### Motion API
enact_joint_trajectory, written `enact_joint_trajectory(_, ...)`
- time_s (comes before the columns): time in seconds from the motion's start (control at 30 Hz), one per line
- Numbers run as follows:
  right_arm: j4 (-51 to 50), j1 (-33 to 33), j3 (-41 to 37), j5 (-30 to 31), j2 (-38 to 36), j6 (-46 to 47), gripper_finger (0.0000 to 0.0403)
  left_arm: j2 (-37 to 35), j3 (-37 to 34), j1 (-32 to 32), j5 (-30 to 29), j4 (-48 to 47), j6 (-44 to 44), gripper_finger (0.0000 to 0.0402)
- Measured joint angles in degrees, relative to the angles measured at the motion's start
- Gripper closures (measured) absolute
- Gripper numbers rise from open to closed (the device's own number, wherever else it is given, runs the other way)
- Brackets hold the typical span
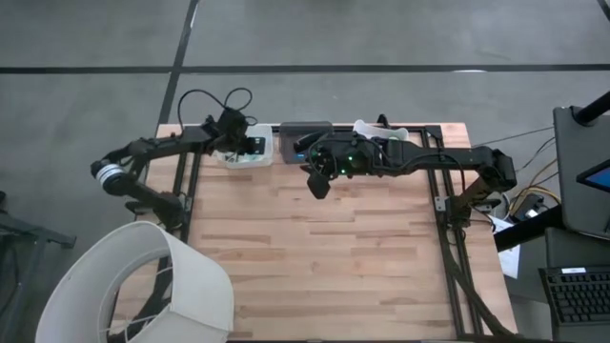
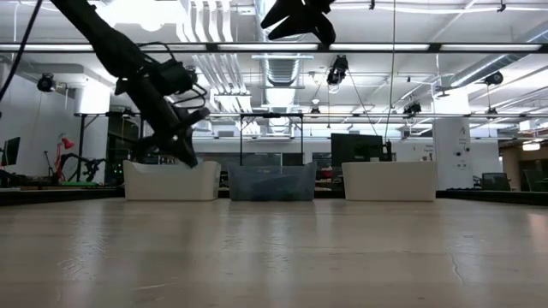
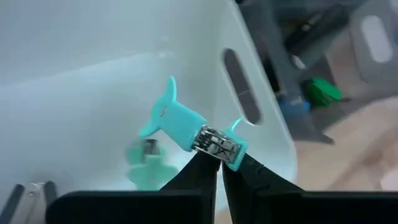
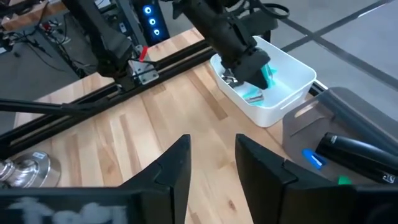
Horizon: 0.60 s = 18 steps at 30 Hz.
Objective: Pick and place Stapler, Stapler remover, tape
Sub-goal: Put the light blue staple remover into the left white bin, then return to Home Position
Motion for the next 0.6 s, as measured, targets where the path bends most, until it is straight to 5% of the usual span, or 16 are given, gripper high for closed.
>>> enact_joint_trajectory(0.33, 0.13, 0.00, -0.32, 0.04, 0.00, -0.15, 0.0305, 2.79, 0.13, 0.57, -0.34, -0.58, -1.36, 0.0324)
enact_joint_trajectory(0.6, -1.67, -0.50, -0.94, 1.47, 0.02, 0.44, 0.0328, -4.48, 0.13, -1.40, 5.33, -1.21, 2.47, 0.0284)
